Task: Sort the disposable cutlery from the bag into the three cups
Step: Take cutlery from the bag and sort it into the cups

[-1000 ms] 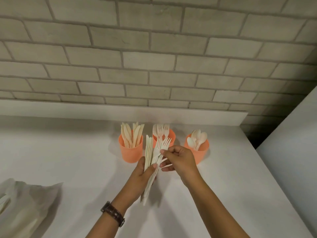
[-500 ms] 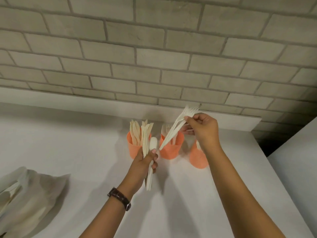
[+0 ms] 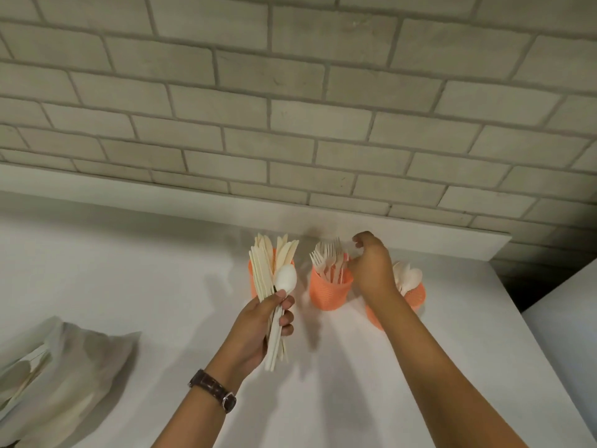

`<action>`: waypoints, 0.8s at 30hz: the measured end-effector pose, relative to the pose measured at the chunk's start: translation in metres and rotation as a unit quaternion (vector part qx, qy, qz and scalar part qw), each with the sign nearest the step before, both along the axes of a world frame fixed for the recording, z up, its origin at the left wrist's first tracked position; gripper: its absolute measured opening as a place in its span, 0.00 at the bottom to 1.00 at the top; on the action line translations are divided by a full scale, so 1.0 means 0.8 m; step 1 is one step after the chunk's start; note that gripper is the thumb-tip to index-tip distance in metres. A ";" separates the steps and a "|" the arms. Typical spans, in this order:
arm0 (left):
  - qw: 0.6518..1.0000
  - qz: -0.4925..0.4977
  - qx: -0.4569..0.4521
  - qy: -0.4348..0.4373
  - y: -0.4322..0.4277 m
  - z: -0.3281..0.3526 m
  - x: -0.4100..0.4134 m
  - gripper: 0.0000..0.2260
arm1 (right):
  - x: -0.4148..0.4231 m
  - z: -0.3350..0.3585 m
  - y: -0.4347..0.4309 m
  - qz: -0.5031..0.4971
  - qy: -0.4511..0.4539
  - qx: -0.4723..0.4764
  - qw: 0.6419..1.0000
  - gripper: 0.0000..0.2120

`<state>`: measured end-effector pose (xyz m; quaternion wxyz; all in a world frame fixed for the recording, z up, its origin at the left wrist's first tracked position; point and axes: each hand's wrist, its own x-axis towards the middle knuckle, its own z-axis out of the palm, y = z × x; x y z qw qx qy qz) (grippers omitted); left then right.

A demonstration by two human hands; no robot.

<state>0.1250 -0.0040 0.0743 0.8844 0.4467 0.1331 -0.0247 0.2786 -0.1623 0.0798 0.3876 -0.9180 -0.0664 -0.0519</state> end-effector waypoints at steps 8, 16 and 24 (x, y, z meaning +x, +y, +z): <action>0.994 -0.104 -0.025 -0.025 -0.036 0.002 0.003 0.02 | -0.119 0.046 -0.014 0.095 0.245 0.282 0.923 0.16; 0.979 -0.172 0.109 -0.024 -0.082 0.002 0.008 0.09 | -0.136 0.052 -0.061 0.017 0.254 0.346 0.903 0.08; 0.985 -0.156 0.058 0.046 -0.075 -0.009 0.004 0.11 | -0.073 0.118 -0.144 -0.134 -0.015 0.330 0.934 0.03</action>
